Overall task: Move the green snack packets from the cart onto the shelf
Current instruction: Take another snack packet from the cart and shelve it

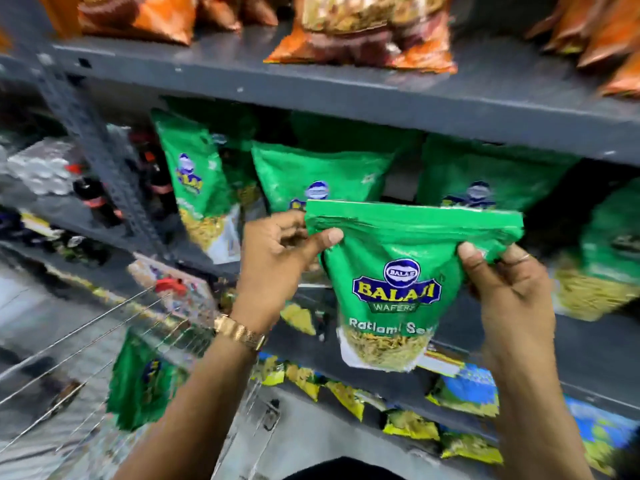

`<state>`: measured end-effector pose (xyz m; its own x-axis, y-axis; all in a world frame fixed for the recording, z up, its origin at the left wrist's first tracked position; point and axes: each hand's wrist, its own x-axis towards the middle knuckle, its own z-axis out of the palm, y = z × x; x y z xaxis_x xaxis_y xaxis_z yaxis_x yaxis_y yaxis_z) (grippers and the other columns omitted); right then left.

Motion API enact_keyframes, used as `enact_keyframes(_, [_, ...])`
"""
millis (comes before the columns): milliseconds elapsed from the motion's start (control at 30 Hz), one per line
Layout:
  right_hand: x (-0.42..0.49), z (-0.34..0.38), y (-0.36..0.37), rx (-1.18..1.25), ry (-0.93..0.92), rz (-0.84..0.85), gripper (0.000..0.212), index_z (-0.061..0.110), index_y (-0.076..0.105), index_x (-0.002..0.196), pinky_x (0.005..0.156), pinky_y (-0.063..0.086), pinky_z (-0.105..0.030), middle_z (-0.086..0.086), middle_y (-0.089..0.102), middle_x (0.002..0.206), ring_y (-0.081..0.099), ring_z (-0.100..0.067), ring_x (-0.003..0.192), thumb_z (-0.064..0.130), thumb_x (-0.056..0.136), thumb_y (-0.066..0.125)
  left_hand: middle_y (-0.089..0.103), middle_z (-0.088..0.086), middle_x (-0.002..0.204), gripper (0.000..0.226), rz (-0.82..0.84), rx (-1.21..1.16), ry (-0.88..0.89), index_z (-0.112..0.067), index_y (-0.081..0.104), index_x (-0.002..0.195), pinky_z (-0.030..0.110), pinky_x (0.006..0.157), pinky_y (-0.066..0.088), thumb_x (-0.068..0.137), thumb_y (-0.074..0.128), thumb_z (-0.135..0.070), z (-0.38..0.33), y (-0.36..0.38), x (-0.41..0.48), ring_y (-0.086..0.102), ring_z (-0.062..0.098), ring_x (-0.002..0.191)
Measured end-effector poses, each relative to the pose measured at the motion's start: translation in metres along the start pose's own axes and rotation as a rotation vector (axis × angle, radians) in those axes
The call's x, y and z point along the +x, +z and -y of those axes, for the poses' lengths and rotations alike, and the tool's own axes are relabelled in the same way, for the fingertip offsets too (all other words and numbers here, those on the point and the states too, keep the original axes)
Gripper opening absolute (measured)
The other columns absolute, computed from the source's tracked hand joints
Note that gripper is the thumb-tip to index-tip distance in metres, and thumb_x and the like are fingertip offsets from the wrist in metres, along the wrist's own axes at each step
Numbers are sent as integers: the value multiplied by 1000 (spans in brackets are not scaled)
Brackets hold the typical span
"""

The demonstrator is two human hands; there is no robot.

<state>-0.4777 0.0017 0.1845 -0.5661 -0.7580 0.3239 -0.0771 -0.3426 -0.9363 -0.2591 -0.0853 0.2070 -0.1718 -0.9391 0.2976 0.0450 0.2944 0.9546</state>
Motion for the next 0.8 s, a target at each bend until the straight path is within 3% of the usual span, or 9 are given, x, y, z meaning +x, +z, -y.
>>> enact_keyframes(167, [12, -10, -55, -1, -13, -121, 9, 18, 71, 91, 64, 52, -9, 18, 77, 82, 66, 8, 73, 13, 91, 63, 74, -13, 68, 16, 120, 17, 1, -27, 72, 77, 19, 40, 51, 81, 74, -11, 14, 74, 26, 65, -2, 59])
enact_keyframes(300, [30, -17, -74, 19, -15, -129, 15, 20, 73, 85, 65, 54, -14, 14, 77, 78, 66, 3, 71, 9, 90, 64, 72, -16, 63, 21, 106, 16, 15, -25, 70, 74, 15, 38, 47, 85, 69, -7, 25, 111, 51, 64, -4, 55])
enact_keyframes(433, [50, -19, -80, 1, -28, -122, 13, 23, 71, 81, 69, 50, -30, 5, 70, 74, 59, -11, 74, 14, 89, 66, 69, -22, 59, 24, 18, 2, 48, -22, 62, 68, 14, 35, 46, 85, 69, -5, 29, 132, 67, 61, -9, 52])
enact_keyframes(500, [57, -22, -78, -1, -37, -115, 11, 22, 68, 83, 66, 52, -23, 9, 72, 70, 62, -3, 69, 13, 90, 66, 66, -22, 54, 24, -22, 0, 43, -22, 58, 72, 13, 36, 47, 86, 68, -5, 33, 138, 71, 59, -10, 51])
enact_keyframes(567, [60, -25, -76, 23, -35, -96, 8, 21, 68, 90, 66, 55, -19, 12, 75, 72, 64, -1, 70, 13, 90, 65, 63, -18, 57, 19, -76, -34, 27, -19, 56, 83, 13, 37, 48, 86, 69, -5, 37, 143, 73, 59, -11, 51])
enact_keyframes(633, [62, -29, -77, 47, -39, -82, 4, 21, 69, 91, 71, 53, -31, -2, 71, 72, 61, -13, 77, 18, 89, 66, 62, -14, 69, 22, -118, -58, 10, -15, 55, 100, 14, 37, 49, 86, 69, -7, 38, 147, 74, 61, -12, 54])
enact_keyframes(700, [61, -32, -77, 48, -49, -79, 4, 22, 69, 92, 75, 47, -33, -7, 66, 76, 56, -16, 82, 20, 90, 66, 66, -14, 66, 19, -116, -61, -4, -16, 56, 97, 15, 37, 49, 86, 69, -10, 40, 146, 72, 62, -10, 55])
enact_keyframes(800, [53, -39, -74, 35, -48, -107, 19, 18, 63, 111, 83, 51, -22, 6, 73, 100, 65, -6, 93, 17, 93, 63, 71, -18, 63, 16, -79, -31, -30, -25, 59, 85, 16, 39, 51, 87, 69, -12, 45, 142, 62, 65, -9, 58])
